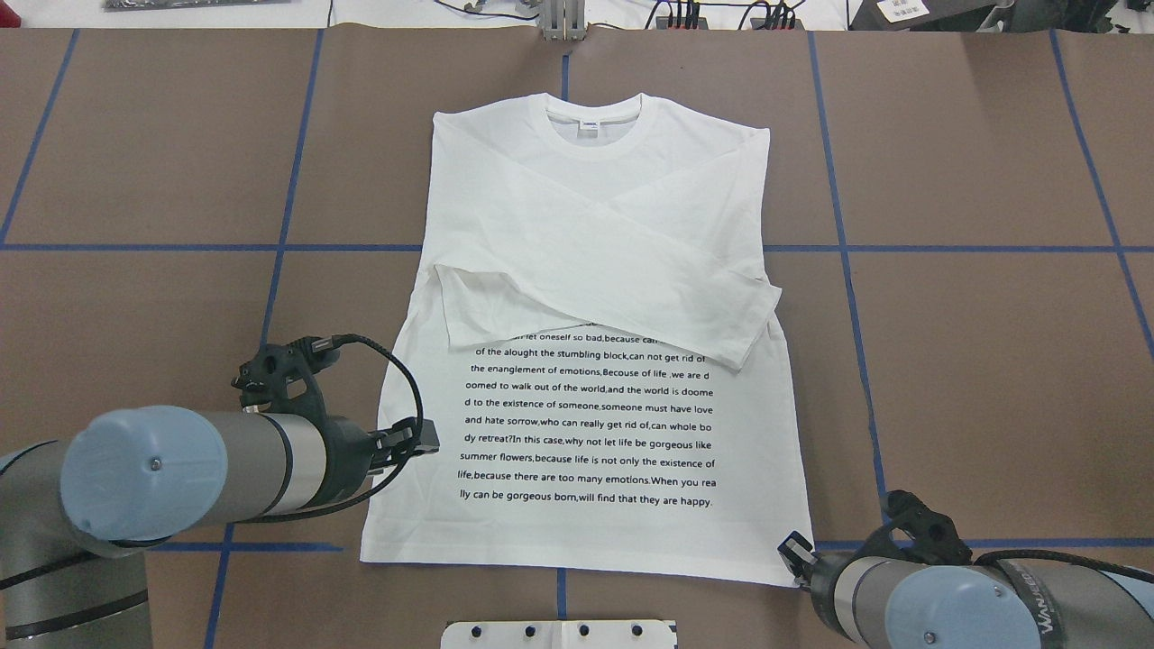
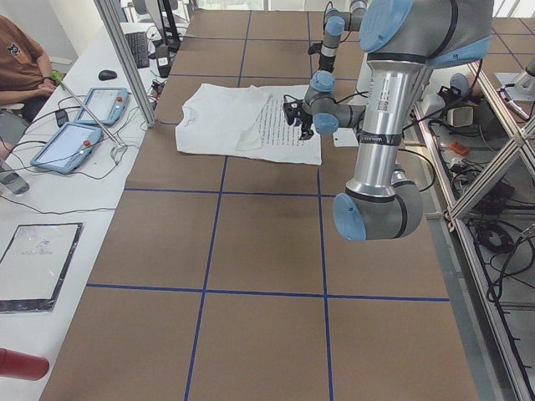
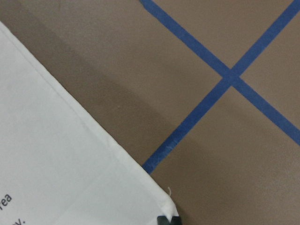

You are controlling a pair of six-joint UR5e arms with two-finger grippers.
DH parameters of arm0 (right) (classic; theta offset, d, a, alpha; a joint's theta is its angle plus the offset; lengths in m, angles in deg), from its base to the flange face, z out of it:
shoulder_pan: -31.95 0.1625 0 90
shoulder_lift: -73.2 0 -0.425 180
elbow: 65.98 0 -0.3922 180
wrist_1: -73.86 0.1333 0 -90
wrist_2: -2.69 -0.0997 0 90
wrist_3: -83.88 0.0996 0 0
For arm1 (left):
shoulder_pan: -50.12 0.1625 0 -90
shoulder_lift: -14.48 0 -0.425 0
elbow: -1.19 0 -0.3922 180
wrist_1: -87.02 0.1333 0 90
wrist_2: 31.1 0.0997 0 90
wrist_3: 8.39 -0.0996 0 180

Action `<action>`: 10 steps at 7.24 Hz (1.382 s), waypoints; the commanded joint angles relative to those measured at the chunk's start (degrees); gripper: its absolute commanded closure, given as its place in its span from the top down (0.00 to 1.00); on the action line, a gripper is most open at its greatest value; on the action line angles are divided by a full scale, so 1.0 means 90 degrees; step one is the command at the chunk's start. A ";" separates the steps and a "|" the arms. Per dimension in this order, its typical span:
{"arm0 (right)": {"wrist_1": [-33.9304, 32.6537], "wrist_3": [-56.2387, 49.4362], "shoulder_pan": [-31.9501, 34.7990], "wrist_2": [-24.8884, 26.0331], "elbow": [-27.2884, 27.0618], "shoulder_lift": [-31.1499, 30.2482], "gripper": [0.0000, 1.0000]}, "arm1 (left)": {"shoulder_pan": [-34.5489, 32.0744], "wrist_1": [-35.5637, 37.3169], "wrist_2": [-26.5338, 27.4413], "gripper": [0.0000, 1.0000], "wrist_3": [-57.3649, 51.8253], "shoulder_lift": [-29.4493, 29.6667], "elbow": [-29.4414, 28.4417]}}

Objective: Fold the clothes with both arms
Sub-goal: 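Grasp both hem corners nearest the robot with the left and right grippers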

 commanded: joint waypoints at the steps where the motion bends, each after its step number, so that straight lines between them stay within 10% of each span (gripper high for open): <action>1: 0.0013 -0.0019 0.0000 -0.0188 -0.0004 0.0042 0.00 | 0.0322 0.0226 -0.0072 0.73 0.0544 -0.0215 -0.0014; 10: 0.0013 -0.0068 0.0332 -0.0307 -0.0014 0.0032 0.00 | 0.0674 0.0266 -0.0033 0.61 0.0898 -0.0420 -0.0464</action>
